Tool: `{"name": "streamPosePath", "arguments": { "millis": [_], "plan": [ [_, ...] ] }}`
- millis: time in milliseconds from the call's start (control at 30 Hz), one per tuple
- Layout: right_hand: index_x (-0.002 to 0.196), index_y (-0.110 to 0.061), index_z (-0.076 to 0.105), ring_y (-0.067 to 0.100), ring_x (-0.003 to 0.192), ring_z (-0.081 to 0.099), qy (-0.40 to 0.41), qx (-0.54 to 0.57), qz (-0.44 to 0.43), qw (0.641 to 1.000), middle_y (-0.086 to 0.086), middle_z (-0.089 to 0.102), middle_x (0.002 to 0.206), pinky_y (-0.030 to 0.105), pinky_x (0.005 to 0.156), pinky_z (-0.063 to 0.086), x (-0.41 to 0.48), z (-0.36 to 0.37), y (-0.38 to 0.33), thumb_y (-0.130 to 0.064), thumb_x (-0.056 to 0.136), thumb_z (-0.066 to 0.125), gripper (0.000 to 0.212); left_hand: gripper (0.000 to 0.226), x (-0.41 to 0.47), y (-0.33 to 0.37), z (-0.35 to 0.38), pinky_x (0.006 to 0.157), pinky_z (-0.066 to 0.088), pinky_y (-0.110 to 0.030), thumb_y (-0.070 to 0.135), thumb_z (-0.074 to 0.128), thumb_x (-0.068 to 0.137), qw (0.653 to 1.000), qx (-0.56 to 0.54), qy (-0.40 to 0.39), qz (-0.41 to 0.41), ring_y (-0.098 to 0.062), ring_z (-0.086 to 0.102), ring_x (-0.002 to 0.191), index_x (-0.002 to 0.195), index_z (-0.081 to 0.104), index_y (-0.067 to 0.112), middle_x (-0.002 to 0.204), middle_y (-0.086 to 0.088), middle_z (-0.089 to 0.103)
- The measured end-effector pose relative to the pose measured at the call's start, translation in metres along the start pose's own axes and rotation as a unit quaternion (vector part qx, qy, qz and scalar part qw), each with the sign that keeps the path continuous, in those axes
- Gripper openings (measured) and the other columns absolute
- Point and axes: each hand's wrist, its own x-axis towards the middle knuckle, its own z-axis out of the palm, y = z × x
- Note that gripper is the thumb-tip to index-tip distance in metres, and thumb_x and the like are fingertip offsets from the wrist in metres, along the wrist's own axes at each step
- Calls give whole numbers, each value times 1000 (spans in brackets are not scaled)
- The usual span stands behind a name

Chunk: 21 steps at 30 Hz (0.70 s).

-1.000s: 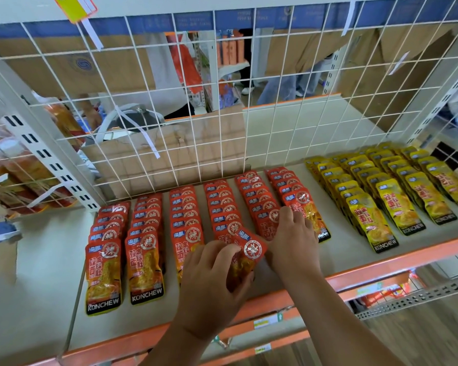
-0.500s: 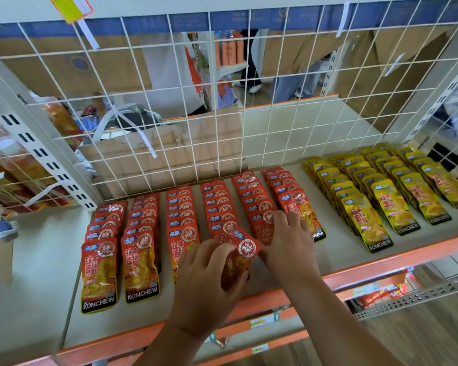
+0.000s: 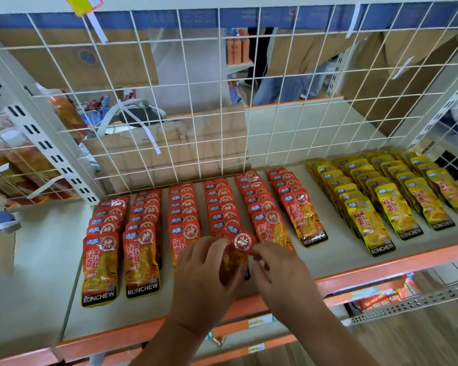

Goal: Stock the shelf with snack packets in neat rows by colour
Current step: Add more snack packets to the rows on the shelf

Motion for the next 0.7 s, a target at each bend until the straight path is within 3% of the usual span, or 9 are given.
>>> {"name": "streamPosePath", "arguments": {
  "millis": [100, 267, 367, 500, 633, 700],
  "plan": [
    [108, -30, 59, 7, 90, 57, -7, 41, 37, 998, -13, 61, 99, 33, 79, 52, -1, 1, -2, -35, 97, 54, 13, 46, -2, -1, 0, 93, 47, -37, 49, 70, 86, 1000, -11, -13, 22, -25, 58, 105, 118, 67, 16, 114, -3, 64],
    [143, -30, 45, 9, 120, 53, -42, 43, 69, 996, -13, 55, 132, 31, 103, 47, 8, -9, -2, -46, 91, 62, 57, 42, -6, 0, 0, 98, 47, -31, 38, 71, 83, 995, -52, -52, 74, -21, 60, 109, 118, 66, 15, 119, -1, 68],
    [135, -29, 51, 8, 111, 56, -36, 37, 58, 997, -11, 60, 125, 32, 100, 48, 11, -7, -5, -27, 95, 59, 40, 43, -4, 1, -1, 99, 50, -30, 37, 66, 85, 994, -68, -70, 40, -17, 60, 113, 122, 69, 14, 122, 1, 68],
    [123, -31, 59, 5, 99, 59, -13, 111, 118, 987, -16, 64, 106, 29, 91, 52, 11, -6, 0, -12, 97, 55, 32, 37, -1, 2, -4, 102, 35, -18, 35, 66, 86, 997, -48, -41, 47, -18, 57, 110, 116, 69, 14, 117, -1, 66],
    [115, -35, 58, -6, 94, 58, 1, 184, 144, 972, -21, 62, 97, 10, 75, 46, 15, -13, 9, -6, 97, 56, 34, 29, 0, 2, -4, 93, 37, -24, 36, 64, 86, 999, -33, -13, 29, -20, 56, 104, 106, 69, 16, 110, 0, 65],
    [106, -41, 53, -9, 92, 56, 13, 206, 145, 968, -19, 61, 95, 11, 72, 43, 16, -16, 11, -4, 96, 58, 39, 22, 0, 1, -3, 88, 40, -27, 33, 66, 87, 998, -26, -10, 61, -20, 58, 98, 98, 69, 15, 105, 1, 67]
  ]
}}
